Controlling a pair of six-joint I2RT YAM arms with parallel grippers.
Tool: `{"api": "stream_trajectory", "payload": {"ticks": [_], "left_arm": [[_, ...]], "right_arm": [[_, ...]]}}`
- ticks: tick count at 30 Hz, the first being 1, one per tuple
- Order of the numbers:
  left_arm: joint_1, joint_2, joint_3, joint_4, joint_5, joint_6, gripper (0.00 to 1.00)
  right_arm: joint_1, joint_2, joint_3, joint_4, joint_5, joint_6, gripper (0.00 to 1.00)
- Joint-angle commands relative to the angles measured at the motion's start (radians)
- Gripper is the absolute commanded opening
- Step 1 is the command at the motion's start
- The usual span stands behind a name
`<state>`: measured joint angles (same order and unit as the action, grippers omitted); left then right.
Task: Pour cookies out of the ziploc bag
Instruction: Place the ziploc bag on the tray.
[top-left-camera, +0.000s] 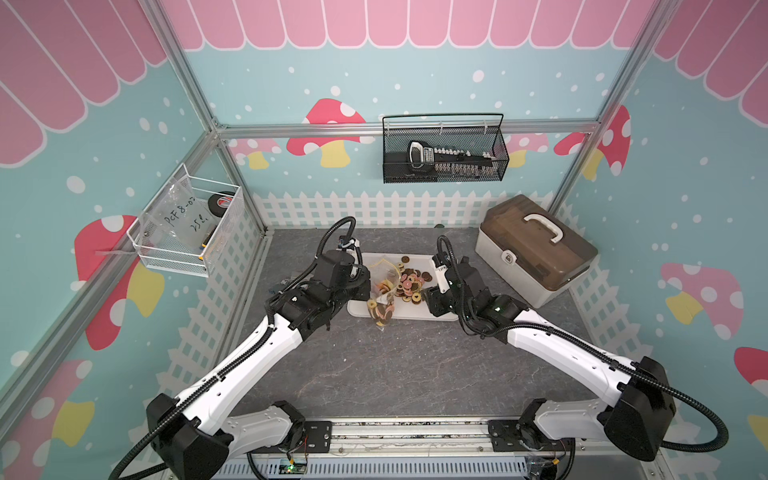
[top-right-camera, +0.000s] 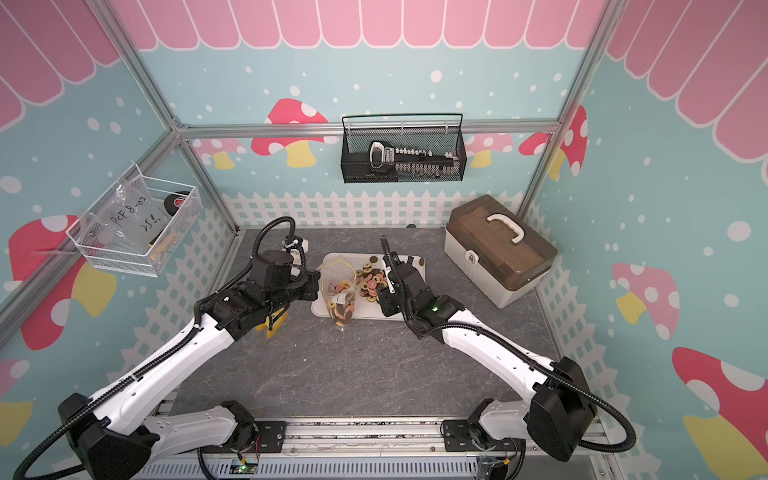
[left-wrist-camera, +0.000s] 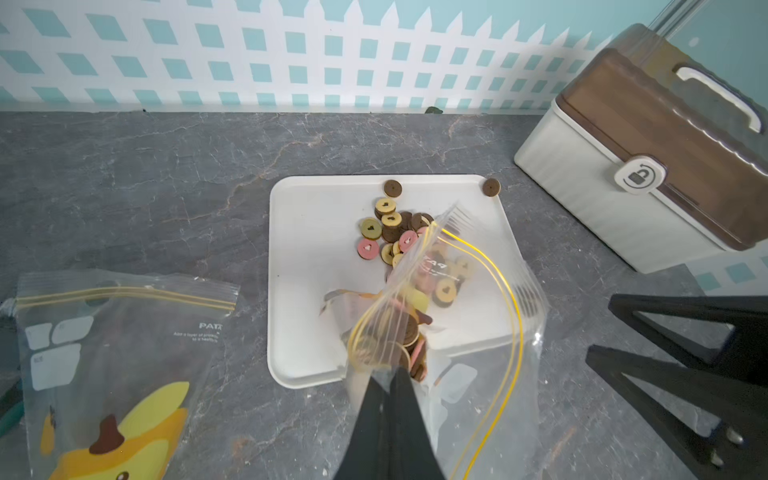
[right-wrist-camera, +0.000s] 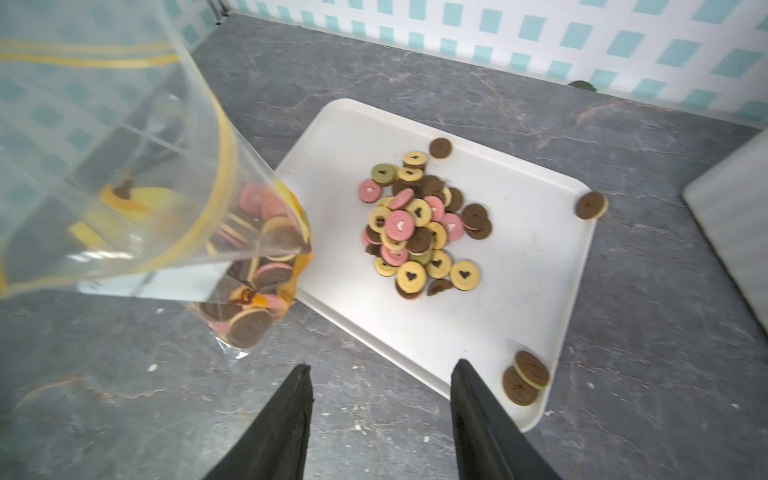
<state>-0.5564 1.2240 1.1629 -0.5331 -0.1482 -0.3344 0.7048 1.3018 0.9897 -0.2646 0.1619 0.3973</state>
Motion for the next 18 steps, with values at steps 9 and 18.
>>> {"api": "stream_trajectory", "payload": {"ticks": [9, 18], "left_arm": [[0.067, 0.193, 0.040, 0.136, 0.030, 0.070, 0.00], [0.075, 0.292, 0.104, 0.141, 0.054, 0.074, 0.00]], "right_arm": [[-0.073, -0.018, -0.110, 0.163, -0.005, -0.014, 0.59], [-0.092, -0.015, -0.123, 0.180, -0.050, 0.003, 0.59]]}}
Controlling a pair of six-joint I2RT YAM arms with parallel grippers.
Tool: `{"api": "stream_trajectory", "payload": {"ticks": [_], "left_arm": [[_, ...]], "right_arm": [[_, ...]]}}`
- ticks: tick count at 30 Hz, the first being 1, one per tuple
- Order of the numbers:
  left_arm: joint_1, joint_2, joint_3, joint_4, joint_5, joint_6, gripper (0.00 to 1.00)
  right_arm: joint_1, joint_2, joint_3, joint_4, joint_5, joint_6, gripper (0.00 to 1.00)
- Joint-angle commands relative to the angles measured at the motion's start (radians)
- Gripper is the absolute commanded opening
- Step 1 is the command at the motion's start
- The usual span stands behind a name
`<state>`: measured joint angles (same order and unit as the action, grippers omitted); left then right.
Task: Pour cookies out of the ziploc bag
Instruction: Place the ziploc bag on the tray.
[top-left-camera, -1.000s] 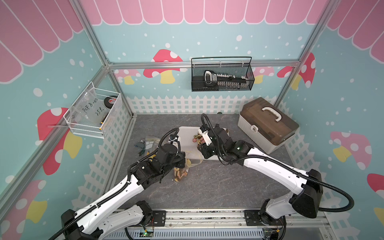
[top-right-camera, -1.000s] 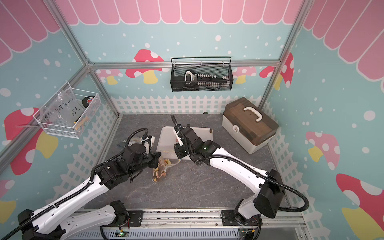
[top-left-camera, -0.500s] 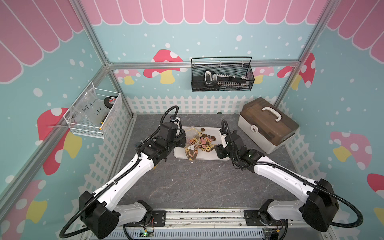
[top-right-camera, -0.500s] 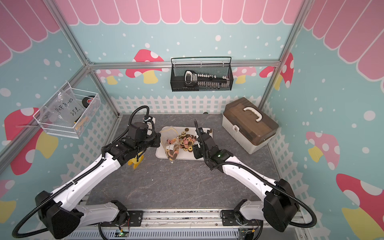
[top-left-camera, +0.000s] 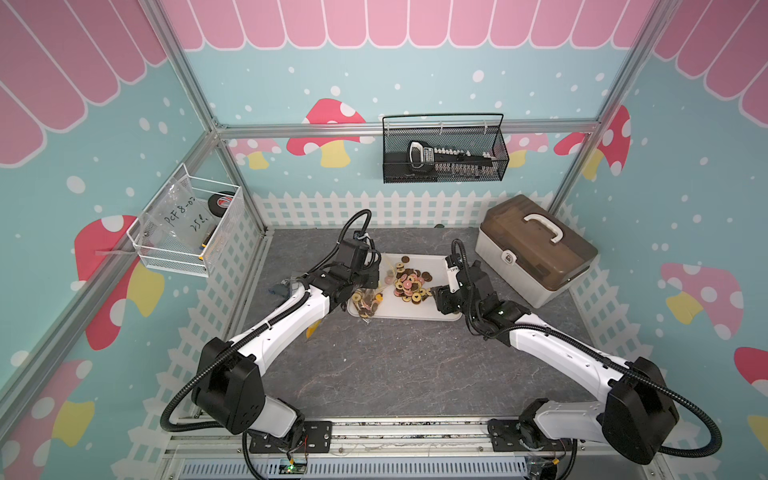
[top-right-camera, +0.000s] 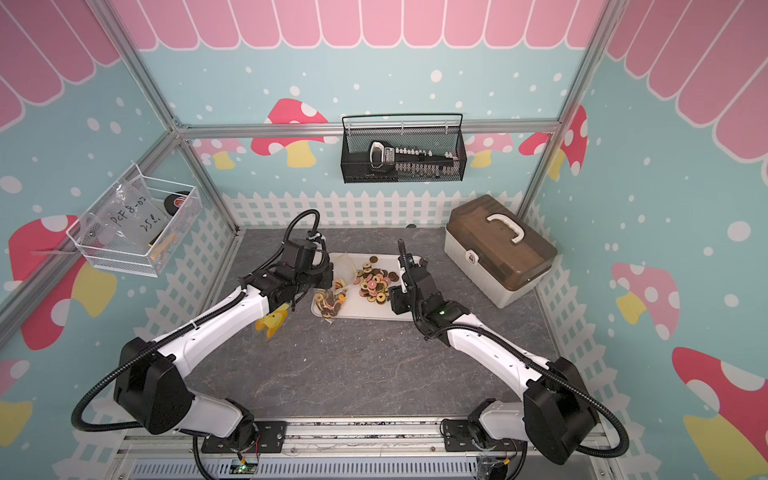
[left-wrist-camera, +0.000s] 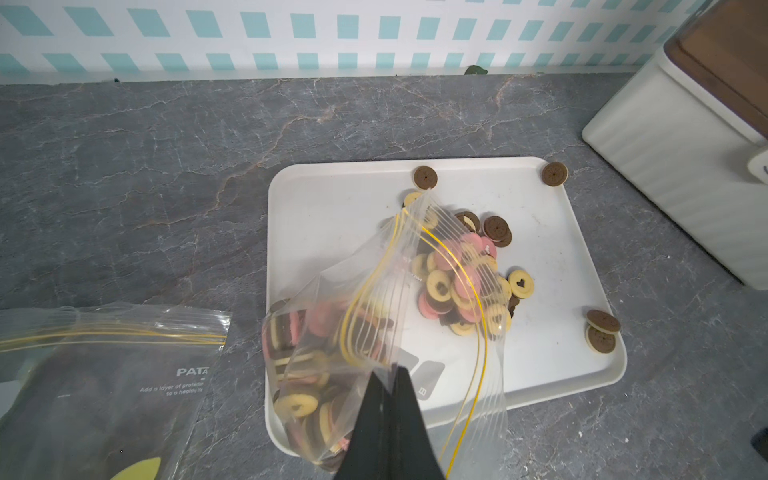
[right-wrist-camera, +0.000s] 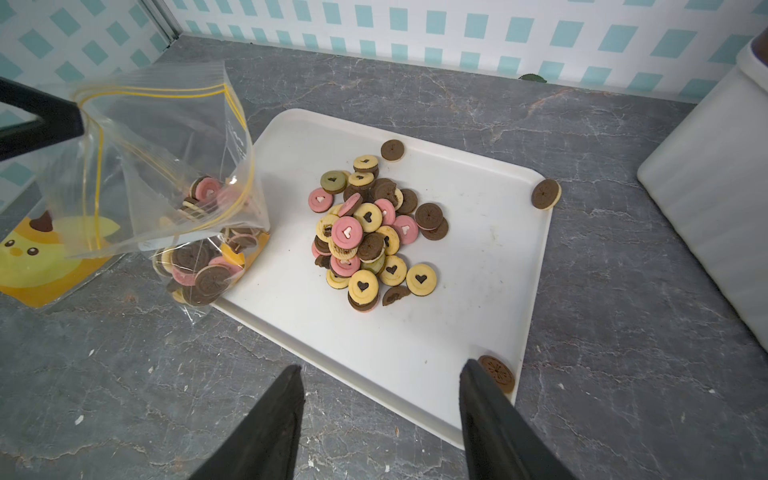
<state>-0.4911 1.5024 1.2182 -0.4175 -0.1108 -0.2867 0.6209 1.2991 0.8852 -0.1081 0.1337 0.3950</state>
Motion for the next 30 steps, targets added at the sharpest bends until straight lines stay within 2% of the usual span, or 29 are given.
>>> {"api": "stream_trajectory", "payload": {"ticks": [1, 8, 13, 15, 18, 23, 25, 28, 30], "left_arm": [[0.012, 0.020, 0.063, 0.020, 0.018, 0.027, 0.00], [0.029, 0.074, 0.143, 0.000, 0.042, 0.031, 0.00], [0.027, 0.121, 0.139, 0.037, 0.158, 0.000, 0.00], [0.020, 0.117, 0.129, 0.055, 0.169, -0.013, 0.11], [0.019, 0.065, 0.124, 0.056, 0.135, -0.023, 0.38], [0.041, -0.118, 0.058, 0.106, 0.099, -0.082, 0.63], [0.051, -0.208, -0.004, 0.131, 0.085, -0.101, 0.69], [0.076, -0.336, -0.123, 0.157, 0.055, -0.135, 0.69], [0.143, -0.411, -0.243, 0.220, 0.059, -0.169, 0.69]], "right_arm": [[-0.009, -0.016, -0.024, 0.029, -0.022, 0.007, 0.59], [-0.020, -0.026, -0.038, 0.042, -0.035, 0.015, 0.59], [-0.026, -0.016, -0.039, 0.049, -0.052, 0.023, 0.59], [-0.027, -0.006, -0.033, 0.049, -0.065, 0.026, 0.60], [-0.035, 0.014, 0.000, 0.044, -0.111, 0.027, 0.63], [-0.058, 0.128, 0.254, -0.122, -0.219, 0.036, 0.64], [-0.063, 0.213, 0.392, -0.200, -0.300, 0.046, 0.63], [-0.064, 0.351, 0.591, -0.291, -0.424, 0.064, 0.60], [-0.060, 0.425, 0.684, -0.314, -0.475, 0.083, 0.59]]}}
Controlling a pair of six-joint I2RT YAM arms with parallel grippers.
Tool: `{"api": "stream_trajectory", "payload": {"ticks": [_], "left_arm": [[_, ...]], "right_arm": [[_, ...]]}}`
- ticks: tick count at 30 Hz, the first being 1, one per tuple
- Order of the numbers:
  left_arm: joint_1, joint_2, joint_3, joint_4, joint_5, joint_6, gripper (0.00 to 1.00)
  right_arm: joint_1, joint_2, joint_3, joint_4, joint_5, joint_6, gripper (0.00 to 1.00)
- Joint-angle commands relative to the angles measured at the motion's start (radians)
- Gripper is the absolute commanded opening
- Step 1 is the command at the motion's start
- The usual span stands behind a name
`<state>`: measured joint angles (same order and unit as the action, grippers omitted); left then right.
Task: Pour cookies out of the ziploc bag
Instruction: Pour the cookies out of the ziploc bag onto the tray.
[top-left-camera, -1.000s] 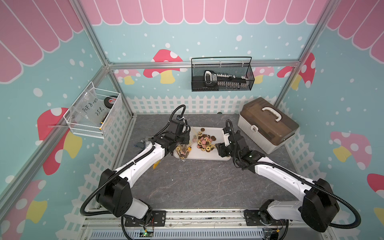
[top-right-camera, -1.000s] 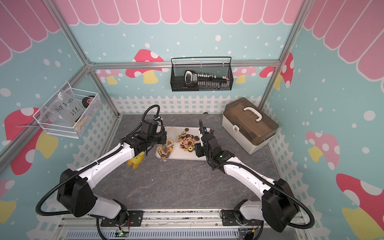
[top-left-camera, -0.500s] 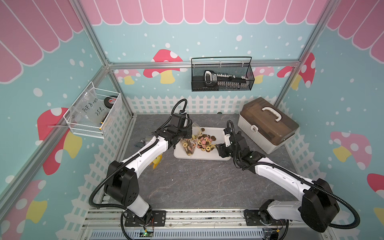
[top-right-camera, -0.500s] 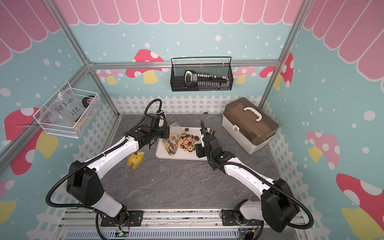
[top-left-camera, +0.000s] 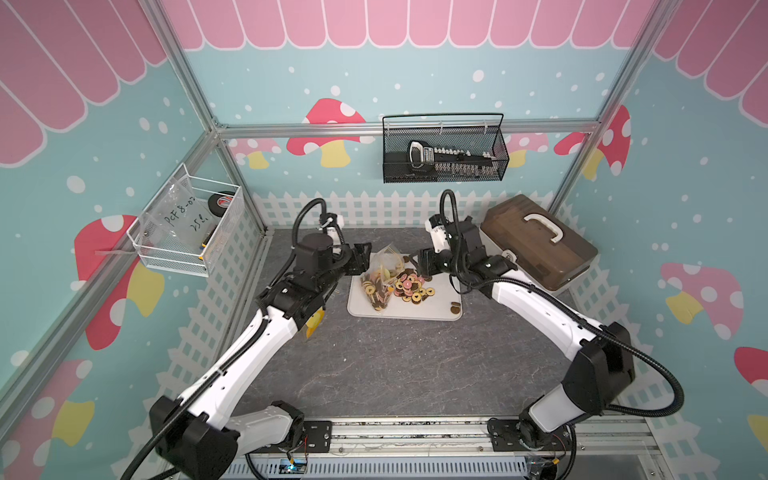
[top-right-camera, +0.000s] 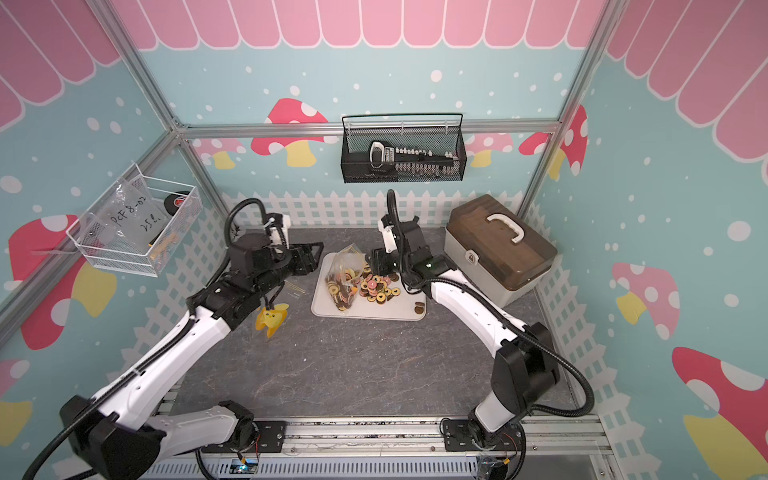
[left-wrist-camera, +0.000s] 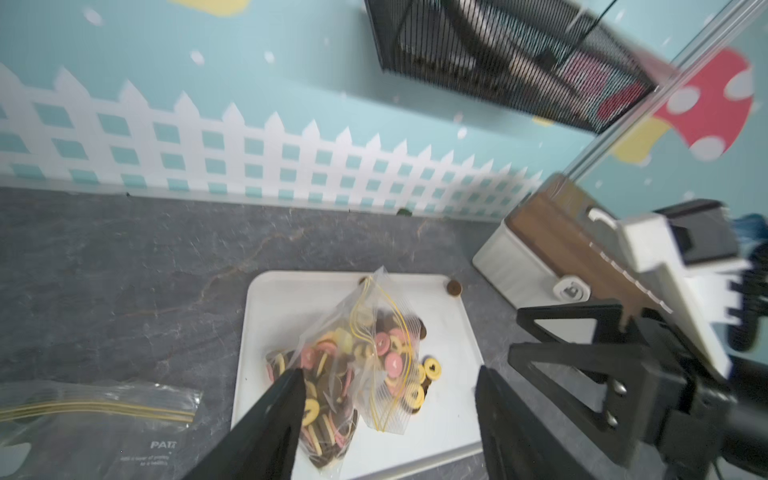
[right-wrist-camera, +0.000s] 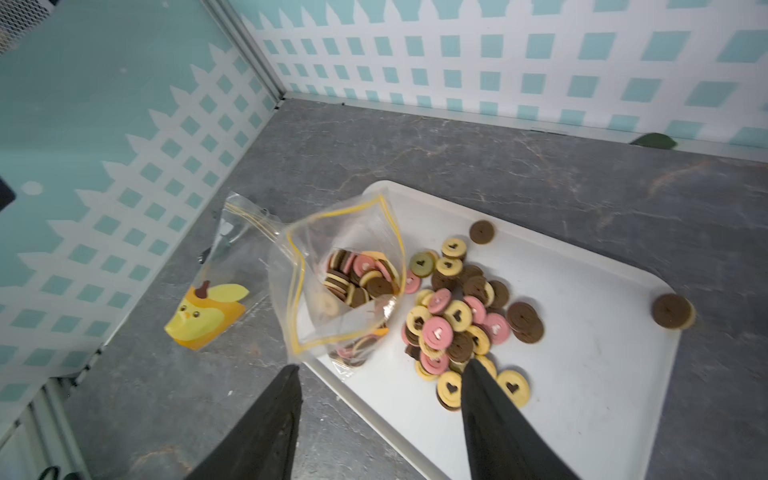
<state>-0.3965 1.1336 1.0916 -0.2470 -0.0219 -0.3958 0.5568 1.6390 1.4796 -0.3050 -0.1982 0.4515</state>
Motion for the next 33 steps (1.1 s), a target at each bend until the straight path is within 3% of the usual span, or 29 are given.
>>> {"api": "stream_trajectory", "payload": {"ticks": [1, 7, 19, 23, 28, 33], "left_arm": [[0.081, -0.069, -0.184, 0.079, -0.020, -0.084, 0.69], [0.223, -0.146, -0.388, 0.234, 0.037, -0.184, 0.69], [0.236, -0.079, -0.421, 0.299, 0.053, -0.216, 0.69], [0.235, -0.043, -0.409, 0.302, 0.077, -0.216, 0.69], [0.234, -0.010, -0.363, 0.253, 0.111, -0.207, 0.69], [0.231, 0.028, -0.338, 0.236, 0.158, -0.222, 0.69]], "right_arm": [[0.010, 0.116, 0.127, -0.128, -0.146, 0.032, 0.59], [0.059, 0.223, 0.213, -0.144, -0.090, 0.033, 0.59], [0.138, 0.415, 0.406, -0.198, 0.044, 0.024, 0.57], [0.151, 0.471, 0.470, -0.230, 0.090, 0.015, 0.46], [0.151, 0.460, 0.452, -0.232, 0.123, 0.007, 0.18], [0.133, 0.407, 0.382, -0.221, 0.126, -0.003, 0.07]]}}
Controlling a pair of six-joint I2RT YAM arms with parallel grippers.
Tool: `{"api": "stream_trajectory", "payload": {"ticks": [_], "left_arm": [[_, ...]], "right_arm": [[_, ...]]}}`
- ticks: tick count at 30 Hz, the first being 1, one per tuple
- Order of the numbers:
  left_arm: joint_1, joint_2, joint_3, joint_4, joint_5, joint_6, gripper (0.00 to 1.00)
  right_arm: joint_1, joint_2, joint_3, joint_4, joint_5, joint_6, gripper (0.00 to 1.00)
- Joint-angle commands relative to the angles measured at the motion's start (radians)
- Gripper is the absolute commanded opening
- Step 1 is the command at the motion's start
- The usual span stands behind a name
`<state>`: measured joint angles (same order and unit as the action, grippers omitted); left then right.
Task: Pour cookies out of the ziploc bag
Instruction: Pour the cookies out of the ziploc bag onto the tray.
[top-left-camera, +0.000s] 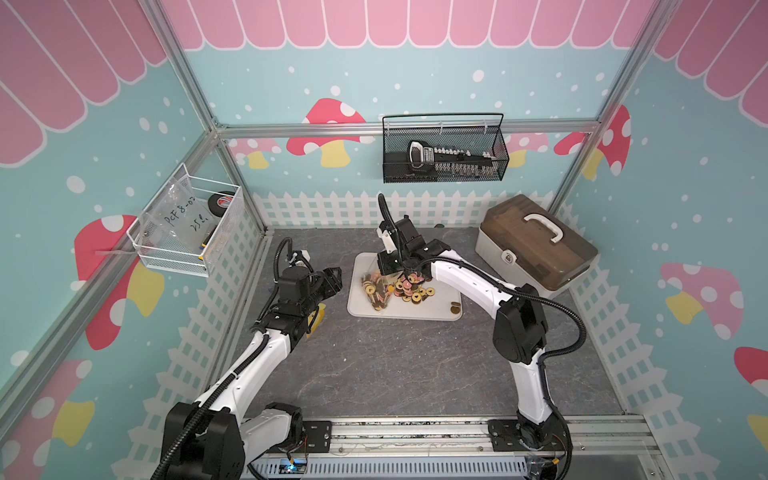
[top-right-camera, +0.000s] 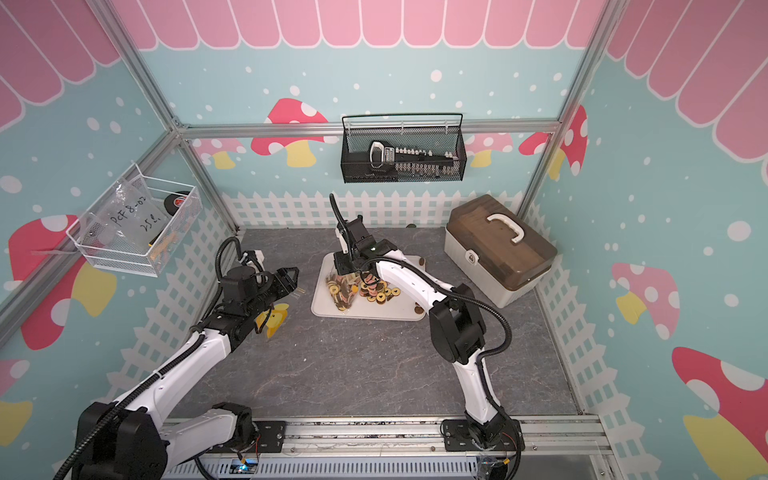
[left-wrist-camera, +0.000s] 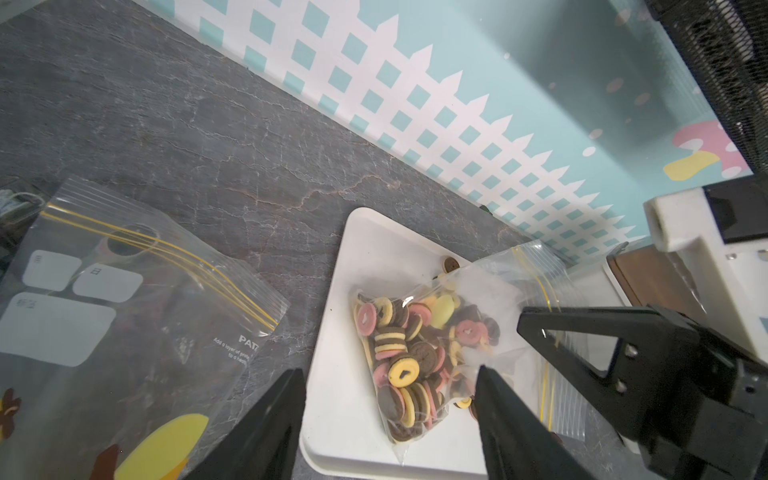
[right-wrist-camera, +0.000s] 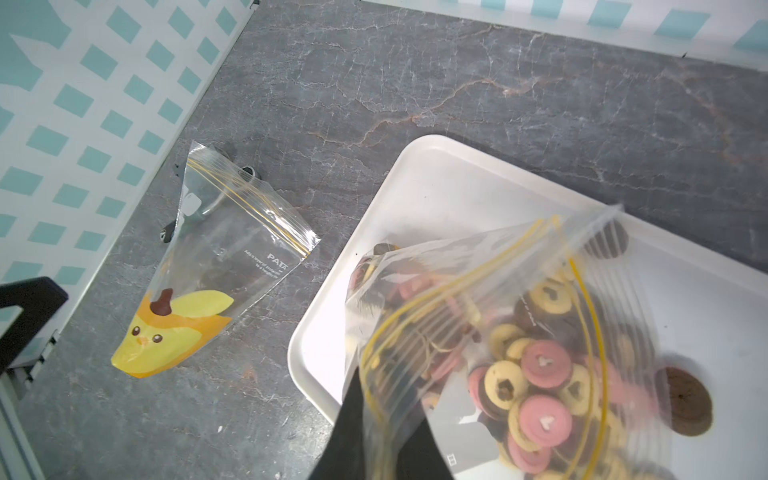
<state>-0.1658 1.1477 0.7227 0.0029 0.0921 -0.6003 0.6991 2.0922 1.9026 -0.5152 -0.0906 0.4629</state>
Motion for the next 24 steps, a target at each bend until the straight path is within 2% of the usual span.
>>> {"api": "stream_trajectory", "payload": {"ticks": [1, 9, 14, 16, 24], "left_arm": [[-0.006, 0.024, 0.031, -0.008, 0.047, -0.018, 0.69], [-0.033, 0.131, 0.079, -0.018, 0.089, -0.040, 0.69], [-0.095, 0.238, 0.040, 0.082, 0.070, -0.049, 0.69], [-0.104, 0.292, 0.046, 0.121, 0.106, -0.059, 0.68], [-0.170, 0.379, 0.126, 0.113, 0.081, -0.028, 0.60]], "right_arm": [[-0.018, -0.060, -0.066, -0.004, 0.014, -0.015, 0.06], [-0.112, -0.184, -0.336, 0.157, -0.113, 0.014, 0.00], [-0.169, -0.237, -0.427, 0.213, -0.155, 0.024, 0.00], [-0.197, -0.244, -0.455, 0.229, -0.172, 0.031, 0.00], [-0.281, -0.268, -0.563, 0.301, -0.200, 0.070, 0.00]]}}
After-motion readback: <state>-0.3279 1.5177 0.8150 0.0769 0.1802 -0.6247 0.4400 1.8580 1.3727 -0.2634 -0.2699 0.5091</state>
